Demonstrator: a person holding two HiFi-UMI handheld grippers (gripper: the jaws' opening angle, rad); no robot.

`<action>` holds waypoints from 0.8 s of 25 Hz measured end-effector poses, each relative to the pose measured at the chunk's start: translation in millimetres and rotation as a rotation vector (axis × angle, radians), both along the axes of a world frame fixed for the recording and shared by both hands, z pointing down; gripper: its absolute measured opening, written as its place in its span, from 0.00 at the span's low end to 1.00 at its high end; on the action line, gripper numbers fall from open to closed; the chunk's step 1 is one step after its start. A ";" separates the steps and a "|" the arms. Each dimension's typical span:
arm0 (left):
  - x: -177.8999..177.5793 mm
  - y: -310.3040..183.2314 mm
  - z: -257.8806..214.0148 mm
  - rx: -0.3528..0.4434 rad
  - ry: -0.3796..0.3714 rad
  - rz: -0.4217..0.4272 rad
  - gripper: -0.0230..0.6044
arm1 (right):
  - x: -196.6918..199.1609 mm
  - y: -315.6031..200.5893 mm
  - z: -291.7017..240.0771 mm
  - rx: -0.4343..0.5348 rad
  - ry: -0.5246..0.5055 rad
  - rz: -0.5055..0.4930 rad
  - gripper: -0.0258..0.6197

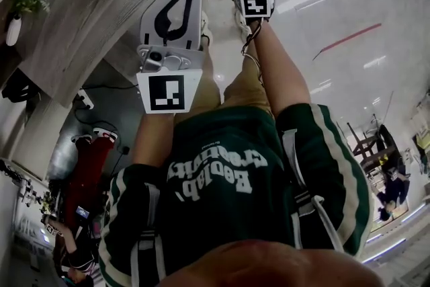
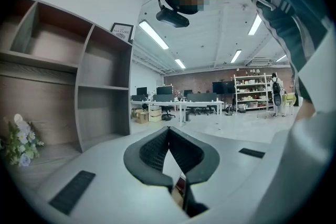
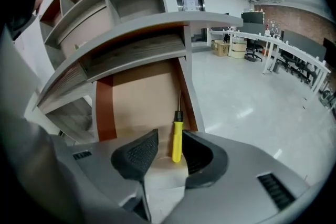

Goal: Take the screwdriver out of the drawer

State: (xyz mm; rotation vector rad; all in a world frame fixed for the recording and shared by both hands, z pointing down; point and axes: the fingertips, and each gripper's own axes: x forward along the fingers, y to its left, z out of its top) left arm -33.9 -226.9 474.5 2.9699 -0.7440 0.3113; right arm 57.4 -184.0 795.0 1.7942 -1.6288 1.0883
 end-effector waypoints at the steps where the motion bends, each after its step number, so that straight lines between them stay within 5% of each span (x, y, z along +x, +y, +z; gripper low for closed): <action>1: -2.1 -2.8 2.5 -0.002 0.003 -0.002 0.06 | 0.2 -2.3 4.9 -0.010 0.004 0.005 0.28; 8: -10.1 -13.4 9.0 -0.017 0.019 -0.009 0.06 | 2.2 -10.1 32.1 -0.093 -0.008 0.039 0.28; 20: -13.4 -14.5 12.2 -0.021 0.028 -0.001 0.06 | -2.4 -11.7 51.1 -0.182 0.070 -0.062 0.27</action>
